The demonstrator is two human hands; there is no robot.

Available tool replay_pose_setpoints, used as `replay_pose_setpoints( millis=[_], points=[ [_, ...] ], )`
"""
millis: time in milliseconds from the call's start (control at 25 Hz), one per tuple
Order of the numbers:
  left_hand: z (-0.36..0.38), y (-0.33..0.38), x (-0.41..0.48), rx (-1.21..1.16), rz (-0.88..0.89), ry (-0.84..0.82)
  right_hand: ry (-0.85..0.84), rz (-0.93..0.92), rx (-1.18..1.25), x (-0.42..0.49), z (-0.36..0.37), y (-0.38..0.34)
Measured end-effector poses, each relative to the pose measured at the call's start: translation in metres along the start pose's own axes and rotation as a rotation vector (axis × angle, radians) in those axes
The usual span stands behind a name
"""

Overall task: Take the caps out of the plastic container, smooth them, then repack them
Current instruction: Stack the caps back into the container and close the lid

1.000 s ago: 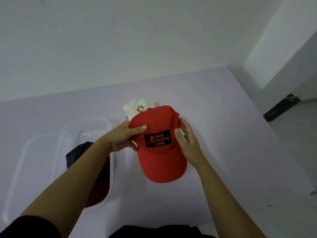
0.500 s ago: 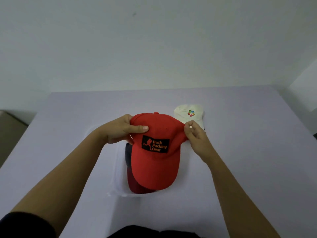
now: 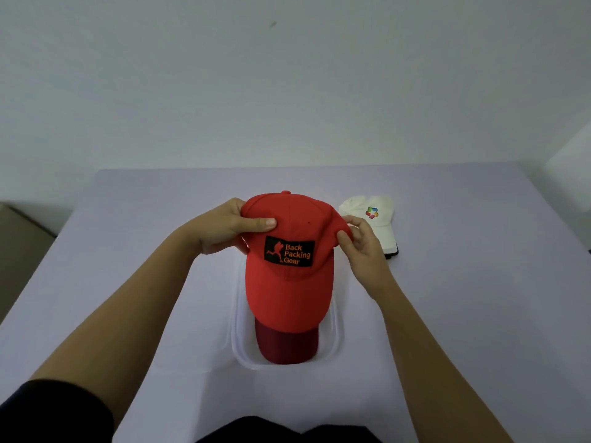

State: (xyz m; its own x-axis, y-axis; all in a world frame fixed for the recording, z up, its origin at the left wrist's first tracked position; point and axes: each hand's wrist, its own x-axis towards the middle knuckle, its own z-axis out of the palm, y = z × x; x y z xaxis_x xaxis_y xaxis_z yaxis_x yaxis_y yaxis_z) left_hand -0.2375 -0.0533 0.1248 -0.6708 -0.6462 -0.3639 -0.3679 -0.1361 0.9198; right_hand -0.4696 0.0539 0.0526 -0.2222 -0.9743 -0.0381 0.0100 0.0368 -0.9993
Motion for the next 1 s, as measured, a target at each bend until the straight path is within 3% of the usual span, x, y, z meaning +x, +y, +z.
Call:
replay_pose_setpoints(
  millis=[240,480,560,680,880,1000],
  points=[
    [-0.041,0.015,0.020,-0.013,0.076,0.130,0.147,0.284,-0.290,0.005,0.016,0.032],
    [-0.065,0.004,0.057,0.059,0.096,0.206,-0.252,0.170,-0.643,0.003,0.050,0.068],
    [-0.068,-0.004,0.067,0.078,0.085,0.224,-0.335,0.241,-0.654,0.006,0.057,0.073],
    [-0.069,-0.013,0.077,0.045,0.097,0.239,-0.332,0.396,-0.684,0.006,0.064,0.084],
    [-0.059,-0.034,0.082,0.091,0.110,0.280,-0.257,0.234,-0.711,-0.008,0.063,0.086],
    [-0.053,-0.044,0.083,0.000,0.163,0.356,-0.247,0.191,-0.702,-0.017,0.060,0.087]
  ],
)
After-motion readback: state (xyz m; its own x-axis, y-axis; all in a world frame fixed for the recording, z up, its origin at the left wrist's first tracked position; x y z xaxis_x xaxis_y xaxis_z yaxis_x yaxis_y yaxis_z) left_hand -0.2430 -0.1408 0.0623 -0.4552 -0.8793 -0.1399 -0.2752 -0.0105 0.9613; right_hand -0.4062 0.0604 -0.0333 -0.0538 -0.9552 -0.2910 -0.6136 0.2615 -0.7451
